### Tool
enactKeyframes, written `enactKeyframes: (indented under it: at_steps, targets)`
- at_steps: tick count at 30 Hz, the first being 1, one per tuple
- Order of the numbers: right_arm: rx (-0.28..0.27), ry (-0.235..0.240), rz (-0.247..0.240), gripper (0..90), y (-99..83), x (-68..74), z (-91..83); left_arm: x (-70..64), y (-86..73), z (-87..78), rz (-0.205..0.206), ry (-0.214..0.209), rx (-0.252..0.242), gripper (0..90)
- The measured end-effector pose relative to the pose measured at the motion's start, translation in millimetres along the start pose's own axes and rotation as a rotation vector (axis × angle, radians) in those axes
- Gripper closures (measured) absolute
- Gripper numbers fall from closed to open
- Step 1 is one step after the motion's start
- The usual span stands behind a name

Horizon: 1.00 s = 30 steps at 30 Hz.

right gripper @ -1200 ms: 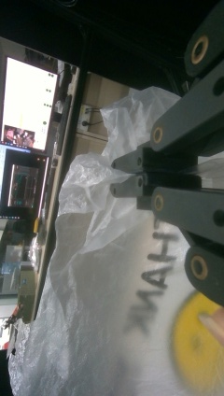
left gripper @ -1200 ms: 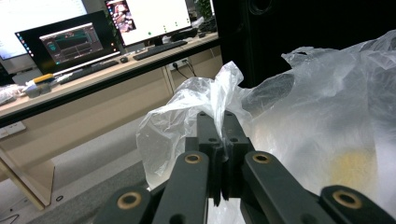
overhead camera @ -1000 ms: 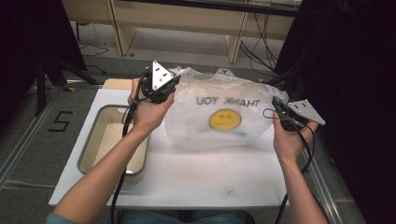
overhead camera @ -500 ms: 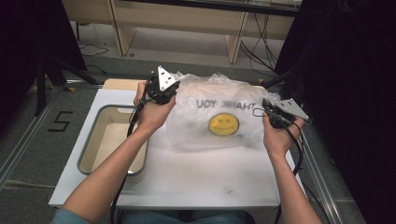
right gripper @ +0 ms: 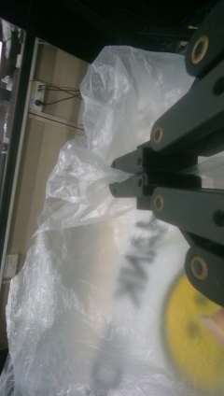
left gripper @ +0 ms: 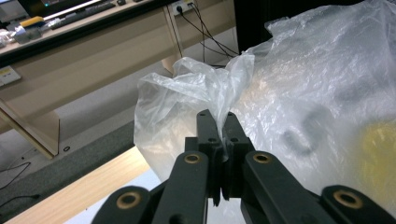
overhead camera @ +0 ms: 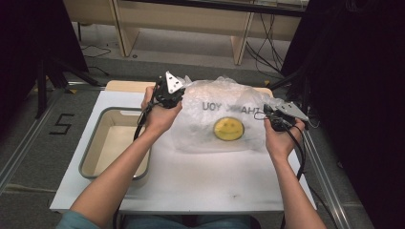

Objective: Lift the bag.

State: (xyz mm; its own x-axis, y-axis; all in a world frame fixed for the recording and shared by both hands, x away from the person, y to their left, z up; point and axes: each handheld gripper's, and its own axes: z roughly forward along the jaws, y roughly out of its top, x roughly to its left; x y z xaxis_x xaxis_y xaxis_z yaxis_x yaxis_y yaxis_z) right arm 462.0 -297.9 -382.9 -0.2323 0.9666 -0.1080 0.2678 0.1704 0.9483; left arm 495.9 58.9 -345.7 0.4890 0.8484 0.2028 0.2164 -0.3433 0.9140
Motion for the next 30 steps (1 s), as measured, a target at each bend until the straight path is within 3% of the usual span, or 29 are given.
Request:
enactKeyframes:
  at_steps: [9, 17, 22, 27, 30]
  targets:
    - [0.001, 0.002, 0.019, 89.7, -1.0, -4.0, -0.7, -0.5, -1.8, 2.7, -0.026, -0.014, -0.002, 86.6]
    - [-0.024, -0.008, 0.018, 82.4, 0.5, -5.6, -4.9, -0.5, 0.5, -2.9, -0.051, 0.000, -0.046, 63.6]
    - [-0.049, -0.028, 0.014, 66.5, 2.3, -5.9, -6.8, 0.4, -0.5, -4.4, -0.088, 0.018, -0.079, 49.9]
    - [-0.080, -0.047, 0.010, 45.4, 4.0, -7.7, -7.3, -0.8, -1.1, -4.7, -0.083, 0.031, -0.082, 45.9]
    - [-0.132, -0.075, 0.003, 33.8, 7.1, -9.3, -9.9, -2.2, -0.7, -4.5, -0.077, 0.029, -0.083, 45.5]
